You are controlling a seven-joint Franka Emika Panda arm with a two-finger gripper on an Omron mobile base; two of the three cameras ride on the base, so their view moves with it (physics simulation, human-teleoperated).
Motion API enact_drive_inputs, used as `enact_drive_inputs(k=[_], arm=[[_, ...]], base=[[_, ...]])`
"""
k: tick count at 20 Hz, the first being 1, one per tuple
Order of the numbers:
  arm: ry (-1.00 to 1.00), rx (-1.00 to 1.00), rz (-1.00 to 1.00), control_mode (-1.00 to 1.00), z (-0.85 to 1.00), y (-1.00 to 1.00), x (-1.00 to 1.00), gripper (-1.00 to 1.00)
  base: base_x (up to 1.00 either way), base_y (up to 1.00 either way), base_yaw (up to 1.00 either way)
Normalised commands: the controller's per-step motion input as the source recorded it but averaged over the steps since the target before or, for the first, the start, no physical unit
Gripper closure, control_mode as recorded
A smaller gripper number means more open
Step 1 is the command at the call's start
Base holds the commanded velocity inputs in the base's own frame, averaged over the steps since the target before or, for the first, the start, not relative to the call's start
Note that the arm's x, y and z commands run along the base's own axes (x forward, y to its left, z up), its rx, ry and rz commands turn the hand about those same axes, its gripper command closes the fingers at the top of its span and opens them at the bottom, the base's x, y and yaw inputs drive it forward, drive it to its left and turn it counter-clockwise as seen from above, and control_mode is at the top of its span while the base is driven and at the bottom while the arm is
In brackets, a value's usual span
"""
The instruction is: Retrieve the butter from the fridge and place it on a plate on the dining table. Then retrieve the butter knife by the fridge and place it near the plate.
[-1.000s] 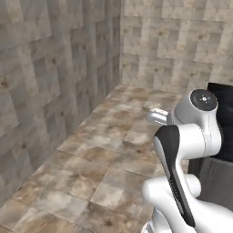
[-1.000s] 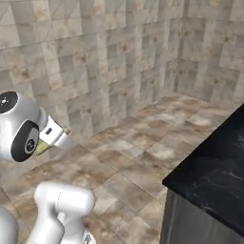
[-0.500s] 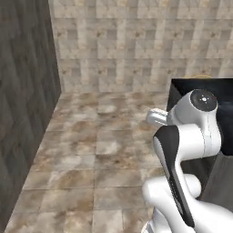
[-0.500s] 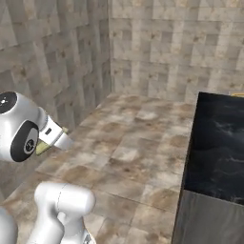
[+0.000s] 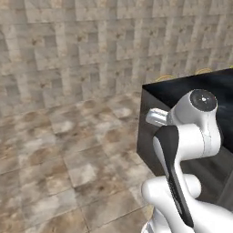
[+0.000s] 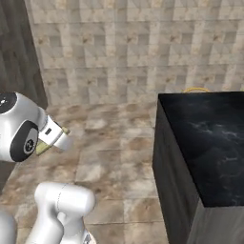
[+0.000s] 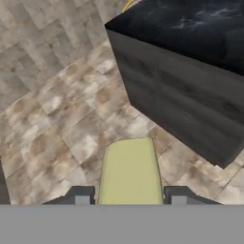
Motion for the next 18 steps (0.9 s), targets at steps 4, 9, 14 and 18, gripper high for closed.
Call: enact_drive_inputs(k=[4,9,14,18], arm=[[0.00,0.00,0.00,1.00,0.00,0.00,0.00,1.00],[0.00,0.00,0.00,1.00,0.00,0.00,0.00,1.00],[0.00,0.00,0.00,1.00,0.00,0.00,0.00,1.00],[0.00,0.00,0.00,1.00,0.00,0.00,0.00,1.00]], base=[[0.93,0.72,-0.63],[0.97,0.83,-0.60],[0.95,0.99,-0.57],[0.66,1.00,-0.50]])
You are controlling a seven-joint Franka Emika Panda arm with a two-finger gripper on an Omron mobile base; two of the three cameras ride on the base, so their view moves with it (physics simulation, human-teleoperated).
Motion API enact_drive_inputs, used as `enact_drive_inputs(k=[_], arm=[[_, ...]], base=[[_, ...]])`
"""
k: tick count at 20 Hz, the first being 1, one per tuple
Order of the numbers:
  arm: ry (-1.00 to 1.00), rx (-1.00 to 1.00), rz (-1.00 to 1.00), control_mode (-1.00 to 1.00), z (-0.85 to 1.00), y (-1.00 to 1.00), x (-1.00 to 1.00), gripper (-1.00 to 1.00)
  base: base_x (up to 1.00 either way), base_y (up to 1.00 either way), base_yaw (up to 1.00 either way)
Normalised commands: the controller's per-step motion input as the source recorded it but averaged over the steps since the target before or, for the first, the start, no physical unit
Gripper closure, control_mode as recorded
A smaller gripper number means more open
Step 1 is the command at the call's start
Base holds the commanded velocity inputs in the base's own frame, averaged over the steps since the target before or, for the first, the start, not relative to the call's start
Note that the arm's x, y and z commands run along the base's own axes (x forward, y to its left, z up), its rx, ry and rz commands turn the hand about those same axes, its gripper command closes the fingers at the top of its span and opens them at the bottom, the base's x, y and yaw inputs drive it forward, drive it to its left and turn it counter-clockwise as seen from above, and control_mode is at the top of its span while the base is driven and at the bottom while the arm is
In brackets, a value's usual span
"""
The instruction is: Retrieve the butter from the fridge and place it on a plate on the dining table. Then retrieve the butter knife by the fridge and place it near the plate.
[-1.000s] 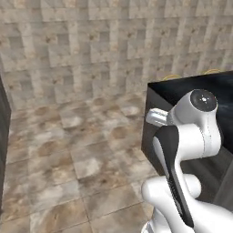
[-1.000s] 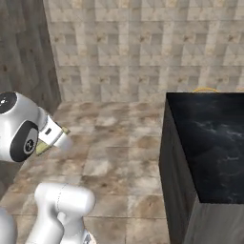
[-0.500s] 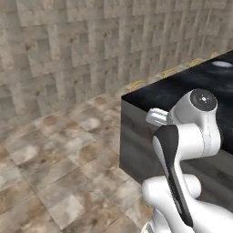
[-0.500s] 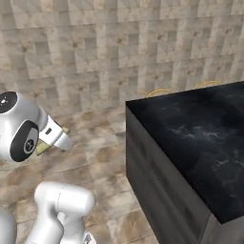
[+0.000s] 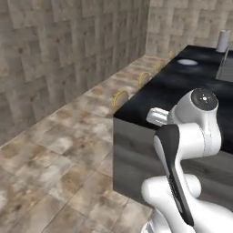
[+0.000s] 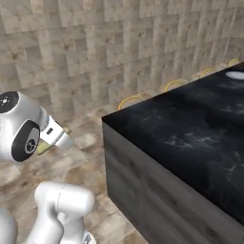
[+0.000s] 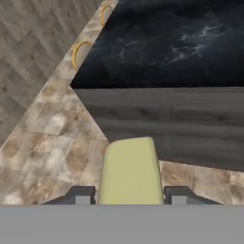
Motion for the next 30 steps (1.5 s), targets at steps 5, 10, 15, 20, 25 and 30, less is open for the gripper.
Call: enact_drive_inputs(k=[5,10,15,20,25,30], arm=[[0.00,0.00,0.00,1.00,0.00,0.00,0.00,1.00],[0.00,0.00,0.00,1.00,0.00,0.00,0.00,1.00],[0.00,0.00,0.00,1.00,0.00,0.00,0.00,1.00],[0.00,0.00,0.00,1.00,0.00,0.00,0.00,1.00],[0.00,0.00,0.00,1.00,0.00,0.00,0.00,1.00],[0.00,0.00,0.00,1.00,0.00,0.00,0.00,1.00]], base=[[0.52,1.00,-0.52],[0.41,1.00,-0.58],[0.20,1.00,-0.62],[0.22,1.00,-0.65],[0.23,1.00,-0.63],[0.46,1.00,-0.56]])
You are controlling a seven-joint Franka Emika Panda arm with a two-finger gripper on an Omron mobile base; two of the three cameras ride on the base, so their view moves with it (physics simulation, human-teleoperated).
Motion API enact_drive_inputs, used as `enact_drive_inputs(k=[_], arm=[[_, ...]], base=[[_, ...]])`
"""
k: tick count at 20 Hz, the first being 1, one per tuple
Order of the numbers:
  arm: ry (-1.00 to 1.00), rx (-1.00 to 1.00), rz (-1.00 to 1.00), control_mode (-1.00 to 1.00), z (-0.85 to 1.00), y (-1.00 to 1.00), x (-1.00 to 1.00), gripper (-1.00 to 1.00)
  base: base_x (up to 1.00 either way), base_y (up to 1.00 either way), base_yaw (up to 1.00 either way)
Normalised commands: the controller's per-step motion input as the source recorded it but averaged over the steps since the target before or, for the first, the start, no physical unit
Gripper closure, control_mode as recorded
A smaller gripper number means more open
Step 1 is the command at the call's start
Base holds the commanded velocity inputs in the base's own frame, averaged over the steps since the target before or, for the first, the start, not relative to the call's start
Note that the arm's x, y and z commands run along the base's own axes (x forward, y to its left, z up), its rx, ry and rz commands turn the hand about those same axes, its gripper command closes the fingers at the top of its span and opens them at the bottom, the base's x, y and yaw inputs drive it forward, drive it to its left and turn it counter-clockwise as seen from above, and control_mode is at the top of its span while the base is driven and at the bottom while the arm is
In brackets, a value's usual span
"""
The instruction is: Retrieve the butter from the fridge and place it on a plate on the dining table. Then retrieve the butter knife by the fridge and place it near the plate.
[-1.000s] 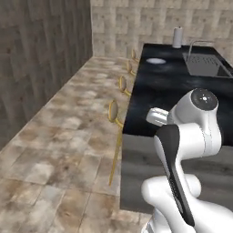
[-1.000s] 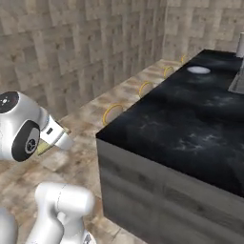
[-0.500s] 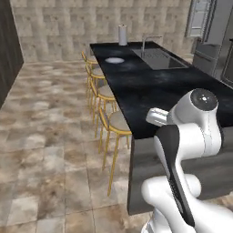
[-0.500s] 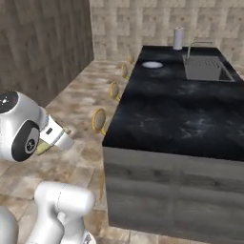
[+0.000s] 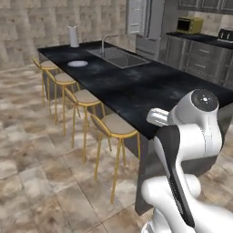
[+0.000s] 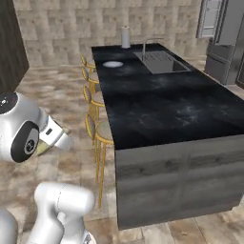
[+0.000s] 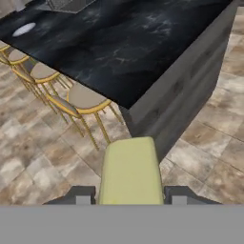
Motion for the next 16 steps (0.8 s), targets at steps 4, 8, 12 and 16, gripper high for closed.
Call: enact_drive_inputs(k=[4,8,12,16], arm=[[0.00,0.00,0.00,1.00,0.00,0.00,0.00,1.00],[0.00,0.00,0.00,1.00,0.00,0.00,0.00,1.00],[0.00,0.00,0.00,1.00,0.00,0.00,0.00,1.00],[0.00,0.00,0.00,1.00,0.00,0.00,0.00,1.00]], base=[[0.64,1.00,-0.51],[0.50,1.00,-0.51],[0.13,1.00,-0.49],[0.00,1.00,-0.38]])
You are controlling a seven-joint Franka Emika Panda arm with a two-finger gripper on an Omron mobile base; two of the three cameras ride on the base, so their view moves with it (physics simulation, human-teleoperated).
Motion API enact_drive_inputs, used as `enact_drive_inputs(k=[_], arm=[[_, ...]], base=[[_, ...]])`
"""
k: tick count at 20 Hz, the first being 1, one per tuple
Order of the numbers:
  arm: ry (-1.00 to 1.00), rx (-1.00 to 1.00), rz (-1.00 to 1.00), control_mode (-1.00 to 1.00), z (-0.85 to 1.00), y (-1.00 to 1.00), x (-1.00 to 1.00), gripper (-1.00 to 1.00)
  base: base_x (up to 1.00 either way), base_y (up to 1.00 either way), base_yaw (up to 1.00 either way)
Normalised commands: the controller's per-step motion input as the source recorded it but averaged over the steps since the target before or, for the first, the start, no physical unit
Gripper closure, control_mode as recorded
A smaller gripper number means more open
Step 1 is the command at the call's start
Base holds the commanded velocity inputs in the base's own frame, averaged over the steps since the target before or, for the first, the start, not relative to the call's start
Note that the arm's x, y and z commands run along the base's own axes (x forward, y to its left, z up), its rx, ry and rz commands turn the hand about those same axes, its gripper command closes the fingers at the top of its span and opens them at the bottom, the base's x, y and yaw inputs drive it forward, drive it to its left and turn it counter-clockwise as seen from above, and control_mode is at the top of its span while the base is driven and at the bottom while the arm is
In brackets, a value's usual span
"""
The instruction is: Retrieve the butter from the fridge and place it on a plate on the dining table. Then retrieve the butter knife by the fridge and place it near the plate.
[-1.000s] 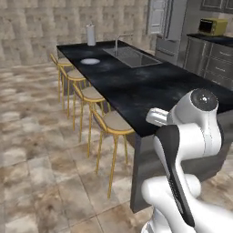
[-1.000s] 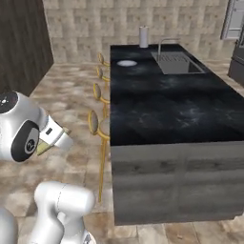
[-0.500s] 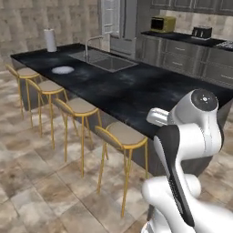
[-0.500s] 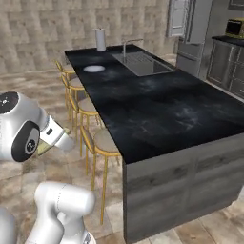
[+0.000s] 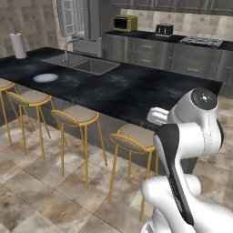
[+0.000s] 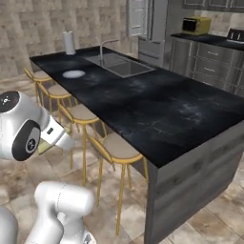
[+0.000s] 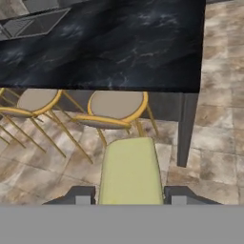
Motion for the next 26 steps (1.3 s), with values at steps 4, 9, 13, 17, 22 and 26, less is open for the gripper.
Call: enact_drive_inputs(k=[4,9,13,17,22,26], arm=[[0.00,0.00,0.00,1.00,0.00,0.00,0.00,1.00],[0.00,0.00,0.00,1.00,0.00,0.00,0.00,1.00],[0.00,0.00,0.00,1.00,0.00,0.00,0.00,1.00],[0.00,0.00,0.00,1.00,0.00,0.00,0.00,1.00],[0.00,0.00,0.00,1.00,0.00,0.00,0.00,1.00],[0.00,0.00,0.00,1.00,0.00,0.00,0.00,1.00]], base=[[0.00,1.00,-0.31],[0.00,1.00,-0.29],[0.00,1.00,-0.28],[0.00,1.00,-0.26],[0.00,1.00,-0.24],[0.01,1.00,-0.22]])
